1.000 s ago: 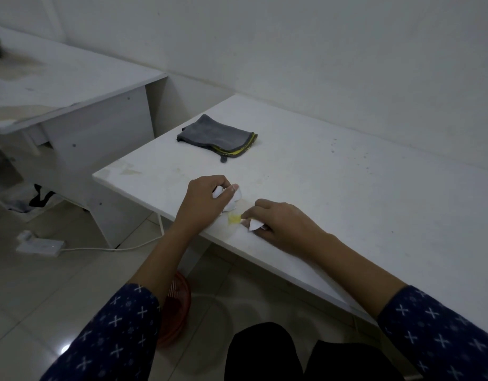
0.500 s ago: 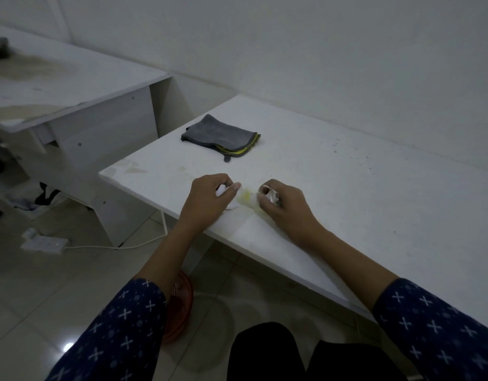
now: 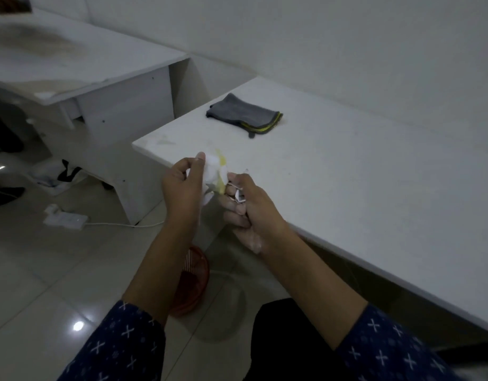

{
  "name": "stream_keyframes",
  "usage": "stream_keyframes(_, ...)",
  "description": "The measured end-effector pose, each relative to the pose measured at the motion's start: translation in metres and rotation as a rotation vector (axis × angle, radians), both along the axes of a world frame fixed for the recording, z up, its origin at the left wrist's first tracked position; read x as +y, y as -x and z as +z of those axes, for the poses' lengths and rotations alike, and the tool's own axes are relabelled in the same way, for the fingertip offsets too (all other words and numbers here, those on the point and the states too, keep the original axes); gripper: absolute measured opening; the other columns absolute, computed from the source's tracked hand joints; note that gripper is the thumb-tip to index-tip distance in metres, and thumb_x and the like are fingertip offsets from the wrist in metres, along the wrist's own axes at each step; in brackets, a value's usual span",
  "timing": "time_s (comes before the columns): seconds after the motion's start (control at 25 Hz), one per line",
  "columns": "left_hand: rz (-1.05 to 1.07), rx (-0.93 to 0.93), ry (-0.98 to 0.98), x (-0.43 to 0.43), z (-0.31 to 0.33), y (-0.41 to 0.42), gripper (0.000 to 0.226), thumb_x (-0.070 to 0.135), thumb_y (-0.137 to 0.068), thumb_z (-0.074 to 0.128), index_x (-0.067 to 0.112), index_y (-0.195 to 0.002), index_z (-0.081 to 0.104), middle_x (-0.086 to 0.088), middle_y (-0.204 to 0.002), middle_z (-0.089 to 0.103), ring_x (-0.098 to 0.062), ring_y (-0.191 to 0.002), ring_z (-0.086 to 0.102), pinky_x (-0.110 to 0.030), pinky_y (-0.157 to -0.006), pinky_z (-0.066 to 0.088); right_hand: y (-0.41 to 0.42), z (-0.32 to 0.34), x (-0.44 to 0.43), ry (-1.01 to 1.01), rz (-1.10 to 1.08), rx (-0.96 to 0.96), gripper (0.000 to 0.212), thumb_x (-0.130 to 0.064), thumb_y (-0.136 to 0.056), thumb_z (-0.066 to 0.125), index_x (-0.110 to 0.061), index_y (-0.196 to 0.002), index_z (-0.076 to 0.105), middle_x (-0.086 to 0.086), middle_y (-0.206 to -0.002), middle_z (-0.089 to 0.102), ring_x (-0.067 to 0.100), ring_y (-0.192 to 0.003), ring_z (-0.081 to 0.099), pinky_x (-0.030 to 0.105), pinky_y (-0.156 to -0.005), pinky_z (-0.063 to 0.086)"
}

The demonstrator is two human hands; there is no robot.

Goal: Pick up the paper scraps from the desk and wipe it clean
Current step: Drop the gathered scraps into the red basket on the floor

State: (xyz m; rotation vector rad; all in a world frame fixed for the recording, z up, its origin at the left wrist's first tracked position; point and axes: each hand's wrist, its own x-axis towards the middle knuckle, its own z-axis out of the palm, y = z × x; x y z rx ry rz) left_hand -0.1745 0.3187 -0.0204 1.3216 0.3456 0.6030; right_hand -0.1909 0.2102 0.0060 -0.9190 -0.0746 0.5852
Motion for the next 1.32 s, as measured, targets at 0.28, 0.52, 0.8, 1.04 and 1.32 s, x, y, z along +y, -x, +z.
stream_keyframes(0.28, 0.142, 0.167, 0.128, 0.066, -0.097, 0.050, 0.029, 0.025, -0.090, 0.058, 0.013, -0.064, 0.062, -0.011, -0.062, 0.056, -0.019, -0.058, 0.053, -0.029, -0.055, 0.045, 0.028, -0.121, 0.080, -0.053, -0.050, 0.274, 0.023, -0.014, -0.096, 0.042, -0.012, -0.073, 0.042, -0.004, -0.054, 0.043, 0.002, -0.031, 0.031, 0.012, -0.025, 0.021)
stream_keyframes(0.52, 0.281, 0.470, 0.321, 0.089, -0.222, 0.044, 0.030, 0.027, -0.086, 0.060, 0.018, -0.058, 0.066, -0.007, -0.065, 0.062, -0.024, -0.066, 0.059, -0.038, -0.068, 0.052, 0.027, -0.245, 0.117, 0.185, -0.089, 0.513, 0.031, -0.016, -0.095, 0.044, -0.015, -0.064, 0.040, -0.007, -0.040, 0.038, 0.002, -0.028, 0.026, 0.014, -0.027, 0.018)
stream_keyframes(0.8, 0.387, 0.595, 0.503, 0.086, -0.294, 0.029, 0.025, 0.017, -0.091, 0.055, 0.019, -0.066, 0.058, -0.003, -0.072, 0.064, -0.016, -0.068, 0.064, -0.031, -0.069, 0.056, 0.023, -0.336, 0.132, 0.262, -0.185, 0.674, 0.011, -0.012, -0.094, 0.046, -0.013, -0.083, 0.048, -0.004, -0.054, 0.044, 0.001, -0.034, 0.035, 0.015, -0.032, 0.024)
stream_keyframes(1.04, 0.377, 0.733, 0.488, 0.096, -0.325, 0.029, 0.024, 0.023, -0.092, 0.053, 0.023, -0.068, 0.053, 0.003, -0.074, 0.062, -0.011, -0.069, 0.063, -0.027, -0.067, 0.056, 0.023, -0.370, 0.147, 0.293, -0.244, 0.800, 0.006, -0.017, -0.095, 0.047, -0.012, -0.095, 0.050, -0.001, -0.064, 0.045, 0.002, -0.039, 0.039, 0.014, -0.032, 0.027)
stream_keyframes(1.32, 0.237, 0.803, 0.534, 0.107, -0.339, 0.009, 0.022, 0.026, -0.095, 0.049, 0.023, -0.074, 0.049, 0.002, -0.081, 0.060, -0.016, -0.080, 0.063, -0.035, -0.078, 0.056, 0.000, -0.391, 0.159, 0.279, -0.234, 0.806, 0.034, -0.023, -0.094, 0.050, -0.007, -0.125, 0.053, 0.012, -0.107, 0.067, 0.018, -0.082, 0.066, 0.029, -0.074, 0.055)
